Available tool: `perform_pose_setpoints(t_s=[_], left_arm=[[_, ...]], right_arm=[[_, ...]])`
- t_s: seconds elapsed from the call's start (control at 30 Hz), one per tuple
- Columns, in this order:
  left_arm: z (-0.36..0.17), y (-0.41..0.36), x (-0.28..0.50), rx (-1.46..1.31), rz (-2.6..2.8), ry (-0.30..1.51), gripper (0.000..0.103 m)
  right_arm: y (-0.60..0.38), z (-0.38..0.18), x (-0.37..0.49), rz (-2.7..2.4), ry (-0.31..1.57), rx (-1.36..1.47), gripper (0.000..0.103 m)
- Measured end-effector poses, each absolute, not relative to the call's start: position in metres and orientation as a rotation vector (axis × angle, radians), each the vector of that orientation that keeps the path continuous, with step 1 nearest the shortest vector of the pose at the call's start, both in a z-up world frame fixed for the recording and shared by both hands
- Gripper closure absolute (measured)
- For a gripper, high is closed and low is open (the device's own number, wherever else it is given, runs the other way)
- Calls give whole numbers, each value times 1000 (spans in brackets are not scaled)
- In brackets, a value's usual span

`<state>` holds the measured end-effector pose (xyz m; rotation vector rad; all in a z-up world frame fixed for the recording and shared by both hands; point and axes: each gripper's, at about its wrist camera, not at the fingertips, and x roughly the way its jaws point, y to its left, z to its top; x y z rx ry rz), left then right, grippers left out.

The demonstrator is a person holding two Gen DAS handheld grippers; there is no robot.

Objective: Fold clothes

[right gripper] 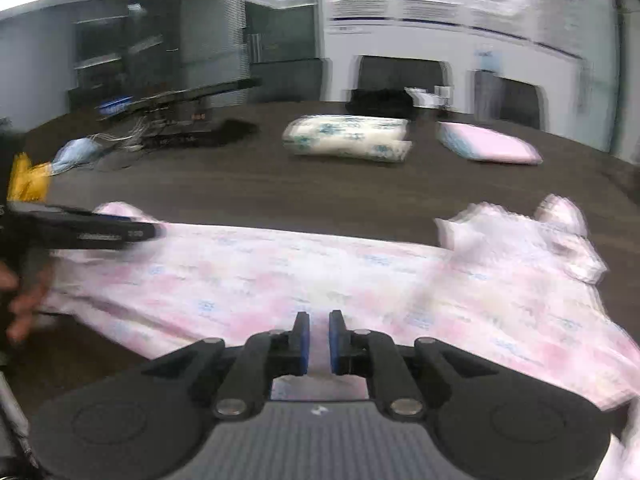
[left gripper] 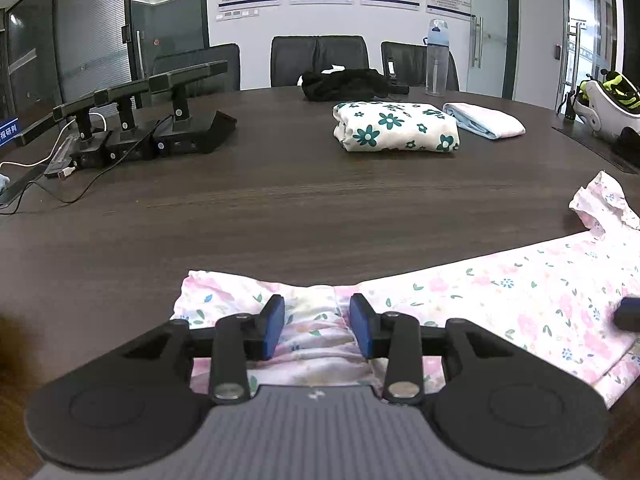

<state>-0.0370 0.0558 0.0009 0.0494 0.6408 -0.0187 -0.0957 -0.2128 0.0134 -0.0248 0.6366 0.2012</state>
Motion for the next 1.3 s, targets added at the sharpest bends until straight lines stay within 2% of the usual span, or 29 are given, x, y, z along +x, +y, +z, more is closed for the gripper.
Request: perform_pose_setpoints(t_s=[0.1,0.17,0.23,0.57,0.63,0.7,0.73,0.9,1.07,1.3], left_arm=[[1,56,-37,51,-18,641,64],[0,56,-37,50,-18,641,64],[1,56,-37,51,-17,641,64],[1,56,-37,53,-13,641,63],[1,56,-37,52,-13,641,63],[1,56,-37,51,-14,641,63],[1,56,-37,50,-14,641,63],[1,56,-37,49,-15,641,63],[1,56,-37,49,-14,641,62],[1,57,-37,45,-13,642,61]], right_arm=[[-248,19,-121,78,605,5,86],[-280,27,-144,28,589,51,73],[-311,33,-165,-23,581,96,69],[-363,5,-203,-212,647,165,66],[-363,6,-198,-210,655,169,67],[-364,7,-198,-199,656,170,85],[-365,8,-196,-190,656,185,103],[-373,31,-180,-100,583,311,103],[-353,68,-116,5,481,308,103],[-310,42,-3,-34,625,206,100]])
